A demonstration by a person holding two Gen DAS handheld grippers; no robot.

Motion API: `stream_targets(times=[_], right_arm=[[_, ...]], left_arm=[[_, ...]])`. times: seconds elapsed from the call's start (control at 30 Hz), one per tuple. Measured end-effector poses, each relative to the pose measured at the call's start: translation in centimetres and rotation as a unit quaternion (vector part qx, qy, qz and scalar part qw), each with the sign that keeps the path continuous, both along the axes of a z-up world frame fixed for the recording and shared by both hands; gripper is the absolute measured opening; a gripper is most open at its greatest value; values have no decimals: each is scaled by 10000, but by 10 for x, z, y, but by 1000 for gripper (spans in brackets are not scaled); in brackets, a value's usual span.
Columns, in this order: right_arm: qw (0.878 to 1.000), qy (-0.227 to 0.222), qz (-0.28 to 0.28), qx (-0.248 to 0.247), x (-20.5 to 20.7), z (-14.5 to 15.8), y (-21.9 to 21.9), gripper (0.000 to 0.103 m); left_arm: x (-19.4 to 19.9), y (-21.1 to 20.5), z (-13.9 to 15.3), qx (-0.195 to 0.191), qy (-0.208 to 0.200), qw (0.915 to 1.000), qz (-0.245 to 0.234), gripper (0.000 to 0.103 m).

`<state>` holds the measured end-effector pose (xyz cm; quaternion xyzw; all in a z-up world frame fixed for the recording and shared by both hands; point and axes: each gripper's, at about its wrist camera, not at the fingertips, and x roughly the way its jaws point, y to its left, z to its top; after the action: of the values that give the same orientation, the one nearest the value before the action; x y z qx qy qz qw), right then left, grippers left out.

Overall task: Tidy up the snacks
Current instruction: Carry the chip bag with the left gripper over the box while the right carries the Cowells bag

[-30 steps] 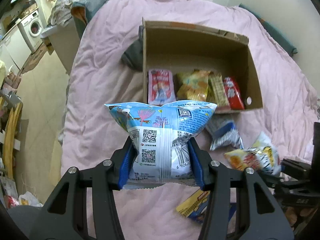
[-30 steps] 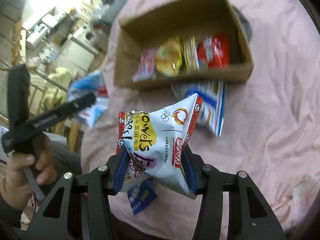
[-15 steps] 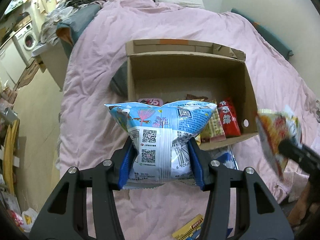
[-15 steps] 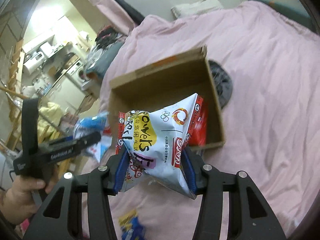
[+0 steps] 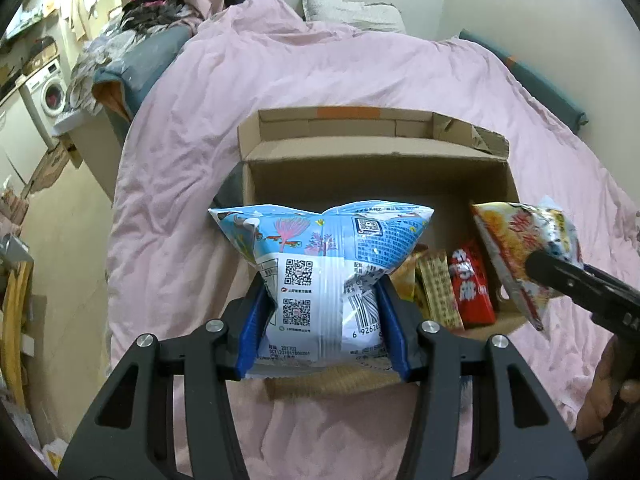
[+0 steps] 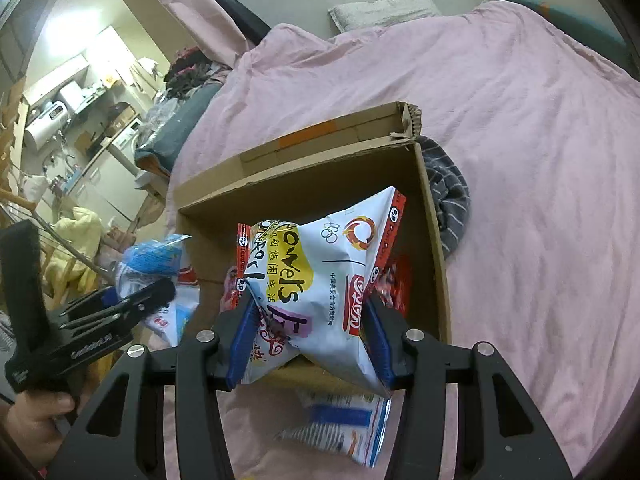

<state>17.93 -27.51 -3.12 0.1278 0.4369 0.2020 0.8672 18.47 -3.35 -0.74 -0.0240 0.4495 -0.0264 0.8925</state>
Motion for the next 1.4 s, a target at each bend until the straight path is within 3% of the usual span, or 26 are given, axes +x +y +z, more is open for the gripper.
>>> stream_targets(times=[0.23, 0.37, 0.53, 0.87, 1.13, 1.4], right_arm=[[9991, 337, -226, -94, 32, -18, 0, 52], [9982, 464, -280, -264, 48, -28, 6, 52], [9966, 652, -407, -281, 59, -39, 6, 52], [9951, 801, -486, -315, 62, -46, 8, 54], [9947, 861, -499, -241, 64, -48, 7, 54], [9947, 873, -505, -189, 63, -47, 7, 55]], left_arm=[[12, -3, -14, -112, -219, 9997, -68, 48], [23, 1, -31, -344, -42, 9993, -100, 48], [26, -9, -29, -63, -345, 9989, -301, 48], [30, -11, -23, -439, -285, 9981, -320, 48], [27, -18, -26, -250, -336, 9982, -429, 49], [28, -16, -29, -321, -263, 9985, -355, 49]])
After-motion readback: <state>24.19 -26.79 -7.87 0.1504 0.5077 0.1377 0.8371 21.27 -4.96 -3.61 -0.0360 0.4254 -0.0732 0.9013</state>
